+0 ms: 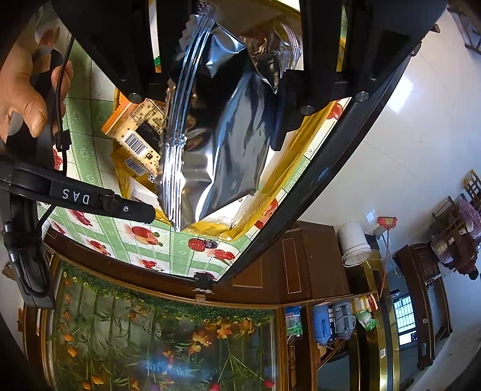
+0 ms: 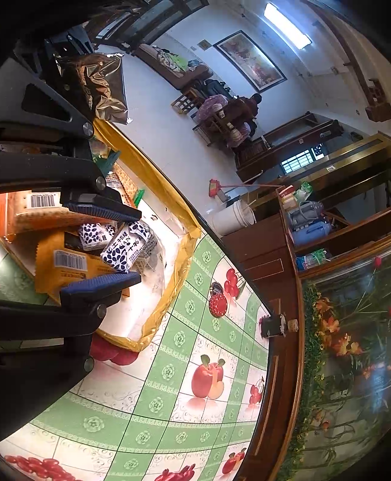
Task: Organize snacks
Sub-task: 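Carry the cube and foil bag into the tray and open both tools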
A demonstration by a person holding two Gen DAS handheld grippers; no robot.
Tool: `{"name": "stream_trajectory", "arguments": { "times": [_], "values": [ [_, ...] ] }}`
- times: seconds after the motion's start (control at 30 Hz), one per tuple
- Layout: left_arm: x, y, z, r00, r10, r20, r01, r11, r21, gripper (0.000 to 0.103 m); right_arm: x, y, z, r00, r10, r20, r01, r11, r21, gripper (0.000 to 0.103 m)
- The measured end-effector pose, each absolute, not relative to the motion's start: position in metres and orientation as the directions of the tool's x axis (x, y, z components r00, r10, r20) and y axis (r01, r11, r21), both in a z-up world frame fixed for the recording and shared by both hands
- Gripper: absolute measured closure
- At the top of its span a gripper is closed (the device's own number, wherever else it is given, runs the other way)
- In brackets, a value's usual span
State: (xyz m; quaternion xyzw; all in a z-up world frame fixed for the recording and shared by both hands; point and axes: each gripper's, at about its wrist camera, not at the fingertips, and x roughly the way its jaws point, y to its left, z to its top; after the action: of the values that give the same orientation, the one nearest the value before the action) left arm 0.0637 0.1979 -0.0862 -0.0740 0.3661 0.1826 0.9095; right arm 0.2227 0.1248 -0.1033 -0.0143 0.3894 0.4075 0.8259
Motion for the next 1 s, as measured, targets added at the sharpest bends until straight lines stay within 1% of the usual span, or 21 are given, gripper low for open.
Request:
{"name": "stream_trajectory", "arguments": {
  "times": [0.63,1.0],
  "values": [
    [0.068,0.197,-0.092,0.66,0.291,-0.692,-0.382,0.924,0.025,0.076,0.236,0.135,-0.106,0.359,0.656,-0.664,-0.684,0.669,0.29,0.068],
    [0.095,0.206,-0.075,0.682,0.239,-0.692,-0.343,0.939,-0.013,0.076,0.253,0.135,-0.1,0.365,0.646,-0.67,-0.681,0.676,0.281,0.068]
  ]
}}
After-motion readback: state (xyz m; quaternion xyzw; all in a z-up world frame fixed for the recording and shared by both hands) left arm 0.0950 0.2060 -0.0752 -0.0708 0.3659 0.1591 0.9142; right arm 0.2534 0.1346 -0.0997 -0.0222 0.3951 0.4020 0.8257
